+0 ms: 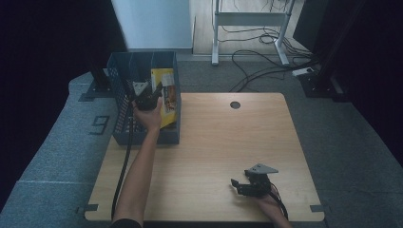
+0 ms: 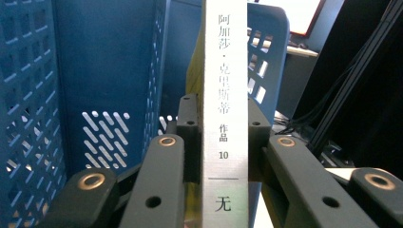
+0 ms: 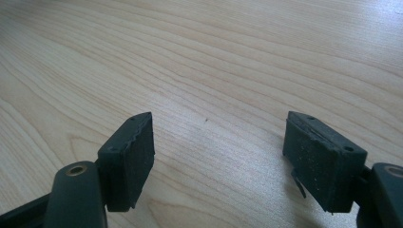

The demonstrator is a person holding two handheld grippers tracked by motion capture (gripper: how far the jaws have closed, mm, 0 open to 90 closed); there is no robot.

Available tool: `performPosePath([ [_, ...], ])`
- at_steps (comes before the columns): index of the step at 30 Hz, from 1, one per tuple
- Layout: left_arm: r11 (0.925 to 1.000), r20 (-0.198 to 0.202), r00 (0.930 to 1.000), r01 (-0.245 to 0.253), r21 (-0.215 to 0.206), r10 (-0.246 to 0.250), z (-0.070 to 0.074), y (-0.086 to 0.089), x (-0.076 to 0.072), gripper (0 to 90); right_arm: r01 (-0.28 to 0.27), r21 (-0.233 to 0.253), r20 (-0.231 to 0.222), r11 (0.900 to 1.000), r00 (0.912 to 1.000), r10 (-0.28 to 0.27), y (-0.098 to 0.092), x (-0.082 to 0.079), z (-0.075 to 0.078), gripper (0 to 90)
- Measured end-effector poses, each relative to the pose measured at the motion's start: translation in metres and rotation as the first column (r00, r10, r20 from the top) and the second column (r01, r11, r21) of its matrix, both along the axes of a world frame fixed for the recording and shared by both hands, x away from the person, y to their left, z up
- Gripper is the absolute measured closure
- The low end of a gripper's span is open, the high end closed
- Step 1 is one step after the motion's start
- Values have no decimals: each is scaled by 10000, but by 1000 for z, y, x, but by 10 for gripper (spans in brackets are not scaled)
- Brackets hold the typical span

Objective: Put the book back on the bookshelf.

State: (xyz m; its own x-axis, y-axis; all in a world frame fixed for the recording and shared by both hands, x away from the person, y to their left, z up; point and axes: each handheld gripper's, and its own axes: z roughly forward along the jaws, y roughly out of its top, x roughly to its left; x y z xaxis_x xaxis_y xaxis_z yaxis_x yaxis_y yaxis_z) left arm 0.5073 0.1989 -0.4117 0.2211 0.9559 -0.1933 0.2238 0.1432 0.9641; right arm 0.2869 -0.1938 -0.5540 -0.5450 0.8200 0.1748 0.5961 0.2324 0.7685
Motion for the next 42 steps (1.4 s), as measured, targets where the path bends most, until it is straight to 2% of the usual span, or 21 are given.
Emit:
performPosePath([
  [9, 9998, -45, 9998, -184, 111, 184, -4, -2, 8, 752, -37, -30, 34, 10000, 10000, 37, 0, 0, 0, 251],
  [18, 9992, 42, 9997, -252, 296, 251, -4, -5, 8, 752, -96, -58, 58, 9999, 9999, 96, 0, 0, 0, 251],
  [29, 9986, -204, 9997, -112, 512, 123, -16, -13, 10, 752, -124, -89, 67, 9999, 9999, 125, 0, -1, 0, 251],
  [36, 9986, -272, 9996, -106, 519, 120, -16, -11, 9, 751, -110, -81, 35, 9999, 9999, 111, 1, -1, 0, 250],
  [42, 9972, -526, 9984, 243, 709, -205, -12, -9, 3, 749, -108, -116, 56, 9999, 9999, 108, 1, -1, 0, 249],
])
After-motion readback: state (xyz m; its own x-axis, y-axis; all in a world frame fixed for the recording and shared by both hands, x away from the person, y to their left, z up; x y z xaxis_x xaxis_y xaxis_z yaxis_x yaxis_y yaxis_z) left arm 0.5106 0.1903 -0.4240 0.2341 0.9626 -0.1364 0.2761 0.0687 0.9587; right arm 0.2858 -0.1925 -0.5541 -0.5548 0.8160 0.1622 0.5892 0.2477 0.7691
